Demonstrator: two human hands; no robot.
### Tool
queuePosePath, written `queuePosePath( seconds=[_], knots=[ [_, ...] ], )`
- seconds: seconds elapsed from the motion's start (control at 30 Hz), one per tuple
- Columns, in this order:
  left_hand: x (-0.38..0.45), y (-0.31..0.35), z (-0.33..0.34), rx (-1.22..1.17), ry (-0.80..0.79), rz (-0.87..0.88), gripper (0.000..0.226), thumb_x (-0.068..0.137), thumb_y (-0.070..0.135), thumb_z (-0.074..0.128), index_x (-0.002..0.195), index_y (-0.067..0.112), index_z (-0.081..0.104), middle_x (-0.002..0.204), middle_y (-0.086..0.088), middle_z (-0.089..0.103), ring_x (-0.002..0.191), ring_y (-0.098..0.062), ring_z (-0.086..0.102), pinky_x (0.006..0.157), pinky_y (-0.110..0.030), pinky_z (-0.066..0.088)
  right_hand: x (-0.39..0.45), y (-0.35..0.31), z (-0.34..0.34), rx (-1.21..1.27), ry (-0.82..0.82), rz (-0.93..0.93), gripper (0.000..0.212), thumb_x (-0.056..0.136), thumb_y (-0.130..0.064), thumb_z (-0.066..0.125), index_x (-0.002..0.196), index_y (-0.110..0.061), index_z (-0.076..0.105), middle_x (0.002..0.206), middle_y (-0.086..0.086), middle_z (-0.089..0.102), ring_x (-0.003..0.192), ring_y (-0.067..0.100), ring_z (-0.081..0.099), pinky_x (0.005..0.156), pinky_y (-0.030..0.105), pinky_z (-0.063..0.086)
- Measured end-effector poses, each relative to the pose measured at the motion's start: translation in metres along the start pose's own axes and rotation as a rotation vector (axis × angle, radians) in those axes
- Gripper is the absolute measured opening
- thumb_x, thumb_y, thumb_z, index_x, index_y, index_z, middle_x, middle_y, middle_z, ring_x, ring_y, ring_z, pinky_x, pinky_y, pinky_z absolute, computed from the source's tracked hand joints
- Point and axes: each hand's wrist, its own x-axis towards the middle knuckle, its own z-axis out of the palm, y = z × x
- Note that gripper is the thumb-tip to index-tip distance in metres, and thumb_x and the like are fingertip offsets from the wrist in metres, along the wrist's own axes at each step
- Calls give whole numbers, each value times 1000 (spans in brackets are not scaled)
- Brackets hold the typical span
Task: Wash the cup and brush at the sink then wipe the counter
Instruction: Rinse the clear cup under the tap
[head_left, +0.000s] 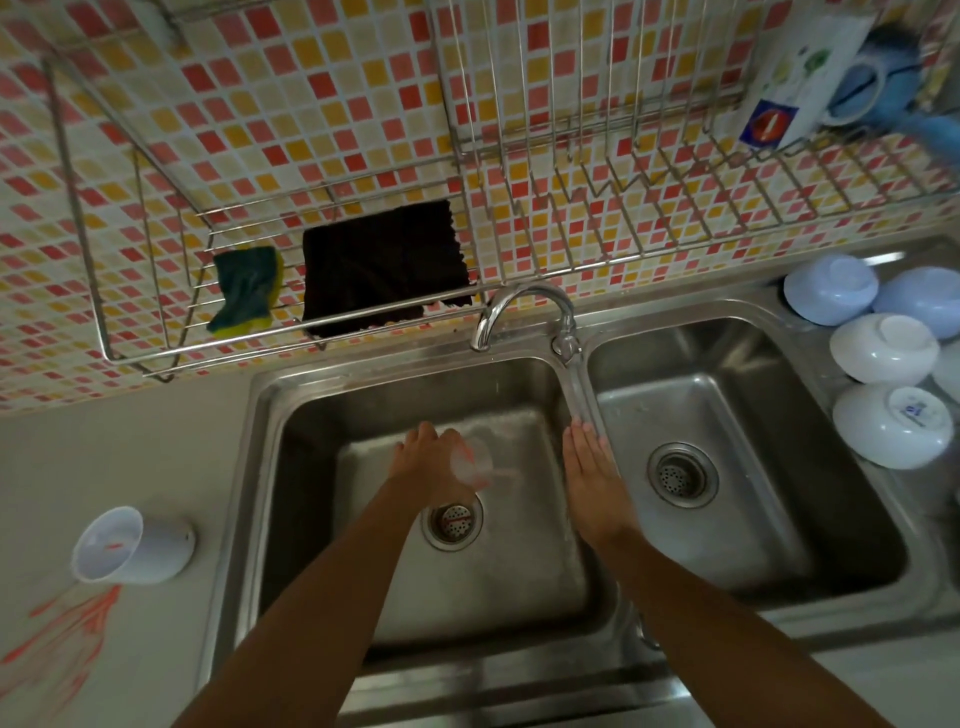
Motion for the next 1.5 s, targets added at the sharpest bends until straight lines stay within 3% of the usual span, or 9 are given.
queuePosePath(
  seconds=[0.1, 0.27, 0.43, 0.63, 0.8, 0.9, 1.13, 1.3, 1.5],
  knots=[
    [3, 1, -6, 130, -16, 22, 88, 64, 73, 66, 134, 28, 39, 136, -10, 37, 127, -30, 37, 106, -45, 32, -1, -1, -4, 1, 24, 0, 79, 67, 11, 68, 139, 9, 36, 145, 27, 39, 135, 38, 37, 115, 37, 0],
    [7, 5, -11, 404, 14, 23, 86, 67, 64, 70, 137, 25, 38, 139, -11, 35, 126, -30, 37, 104, -43, 32, -3, -1, -6, 23, -20, 23, 82, 77, 6, 62, 145, 3, 17, 154, 22, 18, 142, 32, 15, 119, 39, -2],
    [4, 5, -4, 598, 85, 12, 79, 70, 56, 72, 135, 25, 39, 136, -10, 36, 123, -28, 38, 102, -41, 32, 0, -2, -6, -2, -70, 3, 84, 71, 5, 68, 143, 7, 25, 149, 26, 33, 139, 37, 30, 116, 38, -3],
    [-6, -2, 12, 567, 232, 116, 54, 84, 42, 61, 131, 23, 42, 128, -9, 42, 113, -27, 44, 93, -41, 37, -2, 0, -4, 1, -46, 14, 77, 78, -2, 66, 144, 6, 28, 151, 25, 29, 141, 35, 24, 118, 39, -2],
    [-17, -10, 30, 433, 273, 107, 46, 87, 35, 55, 129, 22, 41, 123, -9, 45, 107, -27, 48, 93, -43, 39, -5, 3, -8, 66, -56, 9, 72, 96, -14, 42, 150, -2, -3, 157, 16, -11, 146, 28, -10, 115, 39, -9],
    [-27, -16, 34, 357, 324, 76, 48, 86, 37, 51, 130, 23, 42, 119, -9, 48, 104, -28, 50, 90, -41, 39, -4, 2, -15, 69, -106, -13, 79, 96, -20, 44, 149, -3, -12, 157, 17, -17, 145, 28, -18, 114, 37, -14],
    [-67, -38, 44, 109, 374, -44, 77, 72, 54, 67, 133, 21, 34, 129, -8, 45, 115, -29, 50, 96, -45, 37, -19, -15, -37, 25, -197, -32, 75, 97, -30, 40, 151, -4, -6, 159, 17, -9, 147, 31, -9, 119, 41, -4],
    [-104, -64, 46, -127, 463, -106, 81, 73, 57, 66, 134, 17, 33, 133, -6, 45, 121, -28, 49, 104, -46, 32, -52, -50, -41, 114, -184, -38, 75, 96, -32, 48, 154, -18, 1, 161, 10, -2, 147, 34, 2, 118, 45, 2],
    [-131, -95, 38, -246, 589, -135, 79, 72, 54, 65, 134, 17, 33, 132, -4, 46, 123, -27, 46, 104, -45, 34, -47, -118, -82, 406, 6, -97, 61, 94, -29, 55, 148, -21, 28, 150, 6, 37, 136, 23, 38, 112, 39, 33]
  ],
)
